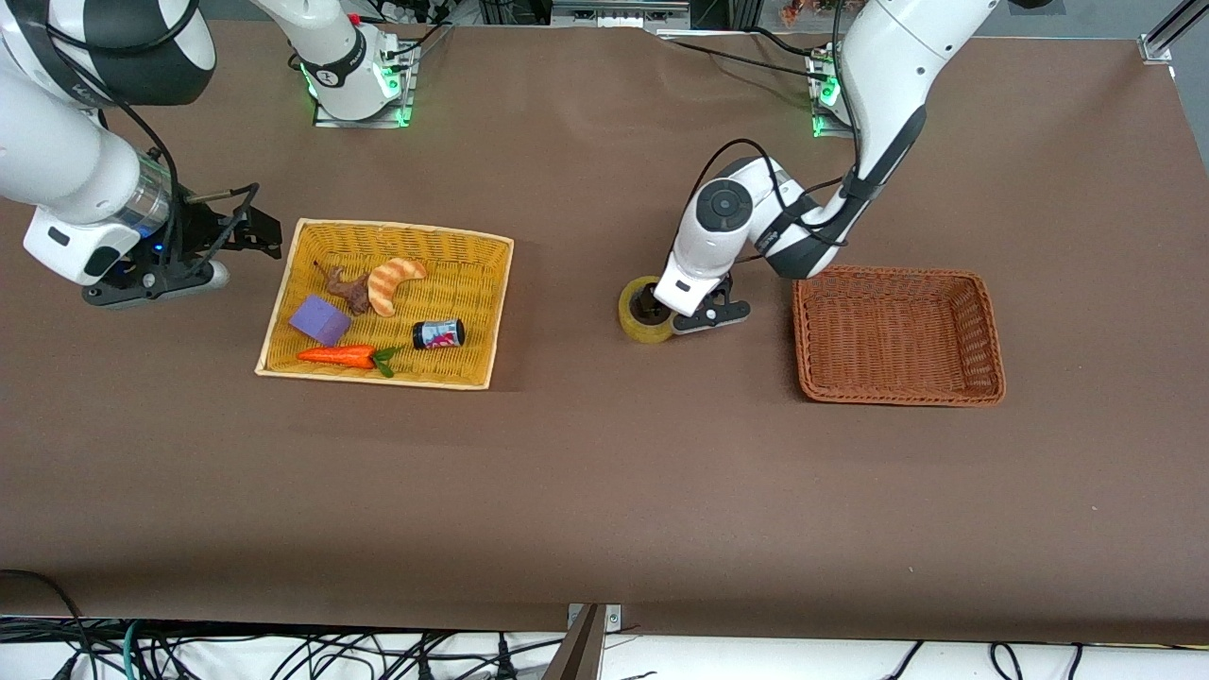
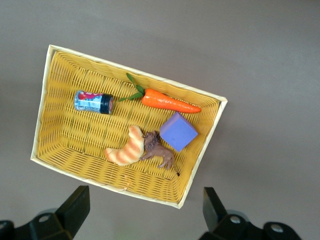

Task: Transfer tape with both arms
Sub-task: 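Grasp the tape with the left gripper while the right gripper releases it, then carry the tape with the left gripper and lower it into the basket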

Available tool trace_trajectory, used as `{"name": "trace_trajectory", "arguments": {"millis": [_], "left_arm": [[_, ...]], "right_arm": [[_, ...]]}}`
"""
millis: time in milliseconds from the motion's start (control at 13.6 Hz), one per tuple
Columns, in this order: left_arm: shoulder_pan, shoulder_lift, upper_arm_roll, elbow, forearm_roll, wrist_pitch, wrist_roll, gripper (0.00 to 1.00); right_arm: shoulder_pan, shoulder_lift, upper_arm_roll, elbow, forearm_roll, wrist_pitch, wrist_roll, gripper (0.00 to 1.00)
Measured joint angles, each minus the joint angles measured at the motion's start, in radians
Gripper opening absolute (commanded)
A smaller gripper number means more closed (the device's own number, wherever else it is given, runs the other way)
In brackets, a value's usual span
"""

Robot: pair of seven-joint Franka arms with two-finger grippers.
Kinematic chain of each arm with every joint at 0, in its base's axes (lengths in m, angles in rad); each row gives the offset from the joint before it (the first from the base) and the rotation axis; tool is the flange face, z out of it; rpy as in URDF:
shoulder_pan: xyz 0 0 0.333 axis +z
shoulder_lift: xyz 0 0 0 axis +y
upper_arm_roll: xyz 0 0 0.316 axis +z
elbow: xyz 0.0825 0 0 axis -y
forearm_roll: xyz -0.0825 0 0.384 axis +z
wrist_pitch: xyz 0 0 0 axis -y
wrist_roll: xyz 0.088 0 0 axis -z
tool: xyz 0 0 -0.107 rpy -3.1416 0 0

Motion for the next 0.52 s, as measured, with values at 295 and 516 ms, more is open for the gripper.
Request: {"name": "trace_trajectory", "arguments": {"millis": [295, 516], "left_arm": [[-0.004, 0.080, -0.005, 0.047, 0.145, 0.000, -0.003, 0.22], [0.002, 0.084, -0.012, 0.062, 0.161, 0.002, -0.003, 0.00]], "right_arm": [[0.000, 0.010, 0.000, 0.000, -0.011, 0.024, 0.000, 1.00], [0.000, 0.010, -0.001, 0.000, -0.011, 0.030, 0.002, 1.00]]}}
